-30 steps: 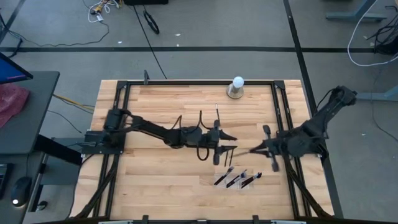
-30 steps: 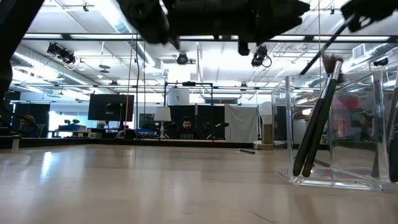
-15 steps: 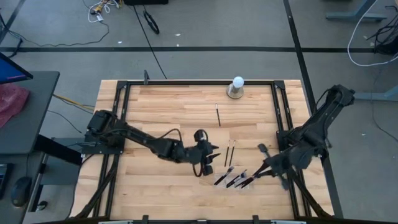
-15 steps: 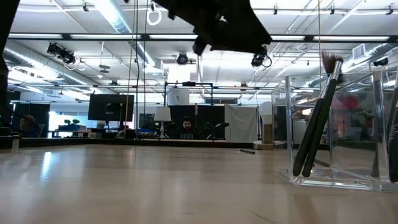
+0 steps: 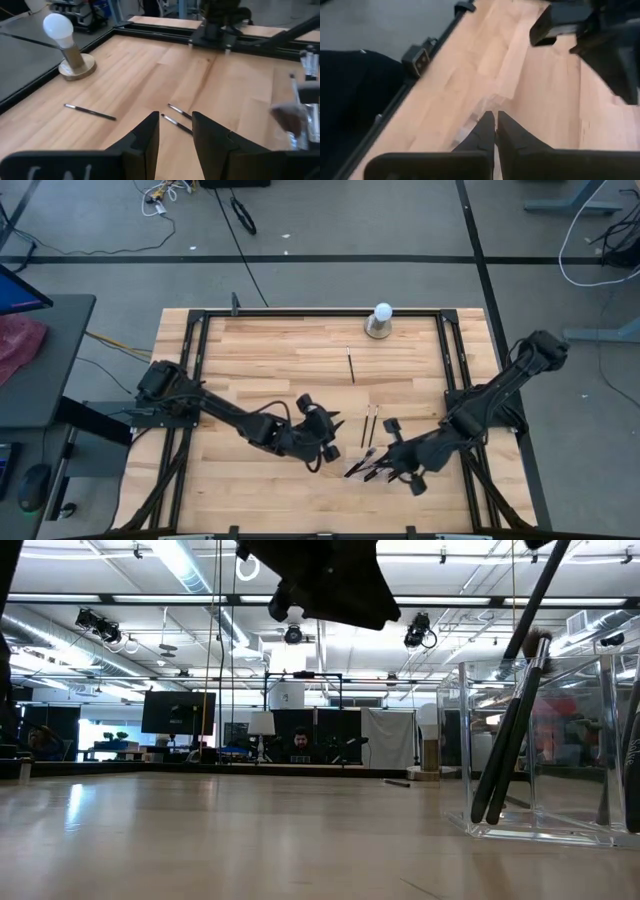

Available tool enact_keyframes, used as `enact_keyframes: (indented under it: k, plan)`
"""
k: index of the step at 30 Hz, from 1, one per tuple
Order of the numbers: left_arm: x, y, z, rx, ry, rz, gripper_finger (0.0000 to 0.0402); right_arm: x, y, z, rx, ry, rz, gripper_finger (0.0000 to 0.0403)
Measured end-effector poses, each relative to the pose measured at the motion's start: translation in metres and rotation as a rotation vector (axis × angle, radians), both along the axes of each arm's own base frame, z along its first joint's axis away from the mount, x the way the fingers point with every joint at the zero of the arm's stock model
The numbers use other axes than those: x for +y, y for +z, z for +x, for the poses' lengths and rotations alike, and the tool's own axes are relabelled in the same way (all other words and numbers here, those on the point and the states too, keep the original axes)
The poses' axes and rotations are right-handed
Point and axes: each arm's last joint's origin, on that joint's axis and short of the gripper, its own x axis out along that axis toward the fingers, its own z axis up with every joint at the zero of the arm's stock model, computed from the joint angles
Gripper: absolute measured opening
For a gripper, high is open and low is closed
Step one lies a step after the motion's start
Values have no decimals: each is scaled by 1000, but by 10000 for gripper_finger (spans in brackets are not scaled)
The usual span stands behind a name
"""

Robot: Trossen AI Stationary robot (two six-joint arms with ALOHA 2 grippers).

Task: Put items in baskets/containers
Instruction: Put the eyeshadow brush into the left section of the transparent organizer

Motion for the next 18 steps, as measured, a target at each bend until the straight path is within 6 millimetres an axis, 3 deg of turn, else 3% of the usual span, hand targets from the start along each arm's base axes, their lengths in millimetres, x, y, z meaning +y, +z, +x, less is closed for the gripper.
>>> enact_keyframes:
  k: [18]
  plan:
    - [6, -2, 3, 4, 13, -2, 117, -18, -32, 35, 163, -5, 27, 8]
